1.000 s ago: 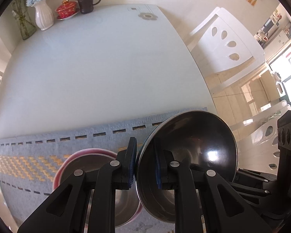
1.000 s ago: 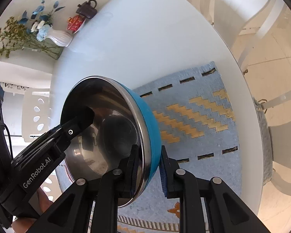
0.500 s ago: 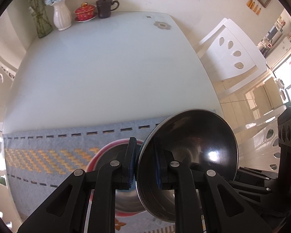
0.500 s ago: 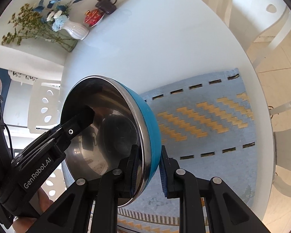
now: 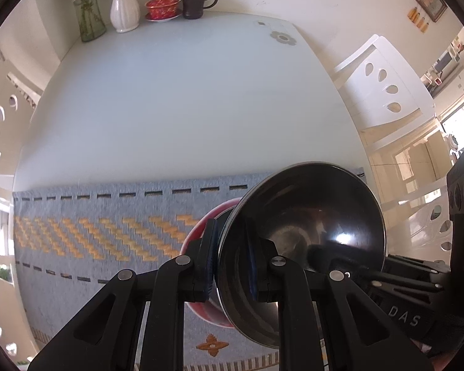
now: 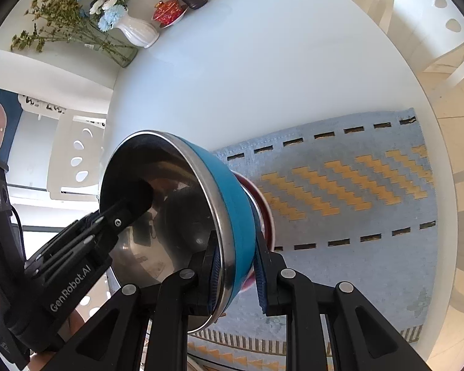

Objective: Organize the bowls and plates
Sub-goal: 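Lower the blue steel bowl into the nested bowls and open both grippers, then close both grippers on the rim of the nested bowl stack and lift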

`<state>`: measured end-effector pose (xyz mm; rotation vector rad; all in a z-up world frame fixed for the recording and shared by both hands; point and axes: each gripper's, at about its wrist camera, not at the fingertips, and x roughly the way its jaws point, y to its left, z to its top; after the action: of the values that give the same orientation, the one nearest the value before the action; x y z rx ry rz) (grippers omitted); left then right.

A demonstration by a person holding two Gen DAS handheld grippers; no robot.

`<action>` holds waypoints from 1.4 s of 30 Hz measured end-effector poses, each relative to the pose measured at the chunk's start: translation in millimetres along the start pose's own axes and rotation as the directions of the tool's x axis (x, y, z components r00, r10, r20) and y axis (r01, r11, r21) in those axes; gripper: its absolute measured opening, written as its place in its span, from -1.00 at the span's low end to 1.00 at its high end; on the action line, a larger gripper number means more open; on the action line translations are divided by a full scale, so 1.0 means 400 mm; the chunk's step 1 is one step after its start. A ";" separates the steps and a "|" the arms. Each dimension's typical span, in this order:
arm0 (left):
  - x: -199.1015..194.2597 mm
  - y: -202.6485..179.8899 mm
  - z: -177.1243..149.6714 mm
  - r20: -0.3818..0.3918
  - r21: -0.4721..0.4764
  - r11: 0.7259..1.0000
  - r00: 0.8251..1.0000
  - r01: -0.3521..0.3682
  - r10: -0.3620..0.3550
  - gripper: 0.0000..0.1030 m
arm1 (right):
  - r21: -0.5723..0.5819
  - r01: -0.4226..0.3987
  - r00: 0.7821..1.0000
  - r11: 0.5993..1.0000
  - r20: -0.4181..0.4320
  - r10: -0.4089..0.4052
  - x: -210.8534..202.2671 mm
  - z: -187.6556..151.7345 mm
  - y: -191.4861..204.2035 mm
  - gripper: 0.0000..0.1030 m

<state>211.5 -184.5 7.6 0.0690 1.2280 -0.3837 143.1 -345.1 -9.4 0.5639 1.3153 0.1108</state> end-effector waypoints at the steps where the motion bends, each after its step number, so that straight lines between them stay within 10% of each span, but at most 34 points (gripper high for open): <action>1: 0.004 0.006 -0.003 -0.003 -0.004 1.000 1.000 0.003 -0.003 -0.72 | -0.001 0.000 1.000 1.000 -0.003 0.000 0.005 0.002 0.001 -0.63; 35: 0.045 0.084 -0.057 -0.038 -0.111 0.993 0.999 0.027 -0.031 -0.70 | -0.019 0.090 0.994 0.996 -0.068 -0.091 0.072 0.015 -0.006 -0.61; 42: 0.037 0.132 -0.060 -0.042 -0.174 0.984 0.998 0.031 -0.039 -0.38 | -0.039 0.075 0.993 0.996 -0.093 -0.078 0.068 0.012 -0.017 -0.47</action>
<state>211.0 -132.8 -22.5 -0.0940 1.3043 -0.3061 153.2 -342.0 -36.0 0.4820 1.4230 0.0983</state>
